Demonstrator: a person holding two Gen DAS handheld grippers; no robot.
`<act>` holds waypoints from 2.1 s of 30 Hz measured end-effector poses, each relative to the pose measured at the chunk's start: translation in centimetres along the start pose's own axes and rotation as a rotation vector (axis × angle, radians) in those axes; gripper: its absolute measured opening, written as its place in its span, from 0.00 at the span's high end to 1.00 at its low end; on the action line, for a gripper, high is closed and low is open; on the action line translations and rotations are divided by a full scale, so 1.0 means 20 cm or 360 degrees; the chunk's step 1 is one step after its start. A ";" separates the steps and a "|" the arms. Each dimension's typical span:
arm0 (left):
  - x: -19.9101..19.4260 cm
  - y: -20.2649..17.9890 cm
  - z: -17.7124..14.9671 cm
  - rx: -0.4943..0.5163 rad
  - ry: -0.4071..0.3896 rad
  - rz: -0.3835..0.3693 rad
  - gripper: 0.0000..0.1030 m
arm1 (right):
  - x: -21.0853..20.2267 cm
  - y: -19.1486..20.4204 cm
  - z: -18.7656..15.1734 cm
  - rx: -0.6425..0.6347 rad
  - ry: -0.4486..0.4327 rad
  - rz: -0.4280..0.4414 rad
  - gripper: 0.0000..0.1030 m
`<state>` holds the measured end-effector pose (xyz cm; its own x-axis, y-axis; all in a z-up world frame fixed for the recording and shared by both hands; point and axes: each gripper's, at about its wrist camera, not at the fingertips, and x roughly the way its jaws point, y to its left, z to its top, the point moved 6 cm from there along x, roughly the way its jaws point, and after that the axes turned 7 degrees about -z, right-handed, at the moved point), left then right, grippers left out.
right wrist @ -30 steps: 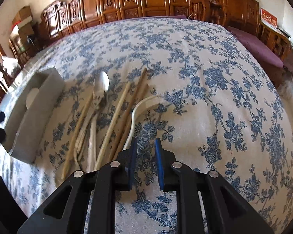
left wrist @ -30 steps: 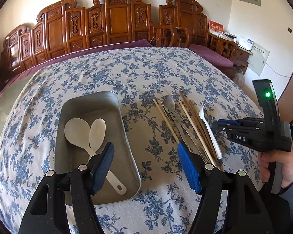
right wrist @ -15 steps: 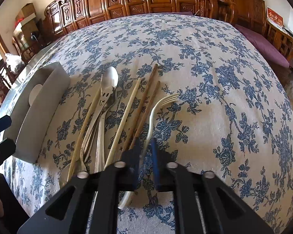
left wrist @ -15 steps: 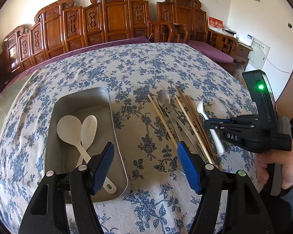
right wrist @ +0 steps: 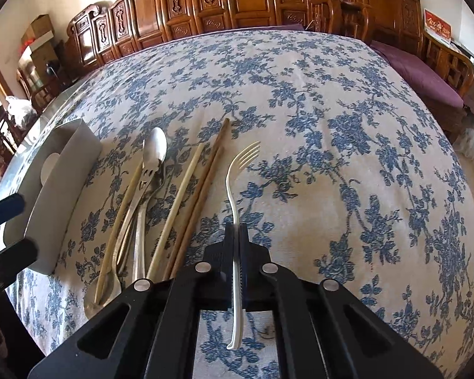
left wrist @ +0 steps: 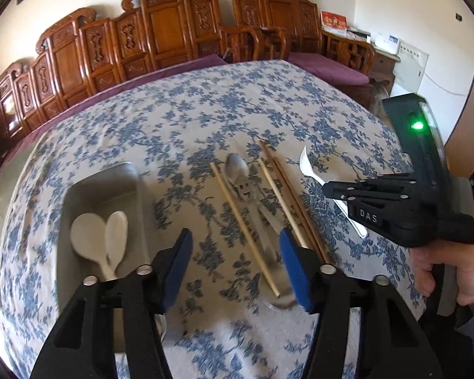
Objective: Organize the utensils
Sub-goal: 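Grasp a wooden chopstick with the left gripper while the right gripper grasps the white fork, then carry the chopstick into the tray and release it with the left gripper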
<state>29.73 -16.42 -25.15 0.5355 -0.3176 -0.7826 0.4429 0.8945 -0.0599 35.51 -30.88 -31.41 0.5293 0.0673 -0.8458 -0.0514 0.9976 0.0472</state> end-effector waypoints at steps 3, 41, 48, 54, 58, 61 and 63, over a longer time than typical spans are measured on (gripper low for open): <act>0.09 0.00 0.02 -0.0031 0.0058 -0.0027 0.64 | -0.01 -0.02 0.01 0.0019 -0.0014 0.0016 0.96; 0.10 0.17 0.05 -0.0197 0.0107 0.0059 0.96 | -0.09 0.11 0.05 -0.0024 -0.0088 0.0116 0.96; -0.04 0.20 0.03 -0.0169 0.0057 0.0090 0.96 | -0.20 0.26 0.05 -0.0090 -0.0159 0.0181 0.96; -0.15 0.25 0.02 -0.0176 0.0007 0.0112 0.96 | -0.25 0.38 0.03 -0.0170 -0.0186 0.0214 0.96; -0.21 0.29 0.03 -0.0188 -0.0023 0.0114 0.96 | -0.26 0.42 0.03 -0.0210 -0.0189 0.0219 0.96; -0.26 0.34 0.03 -0.0201 -0.0049 0.0114 0.96 | -0.26 0.42 0.02 -0.0210 -0.0193 0.0225 0.96; -0.28 0.37 0.03 -0.0215 -0.0060 0.0113 0.96 | -0.27 0.42 0.03 -0.0200 -0.0196 0.0238 0.96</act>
<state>30.41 -8.21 -20.96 0.5897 -0.2610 -0.7643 0.3036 0.9486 -0.0897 32.70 -22.87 -26.17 0.6067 0.2235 -0.7629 -0.2382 0.9667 0.0938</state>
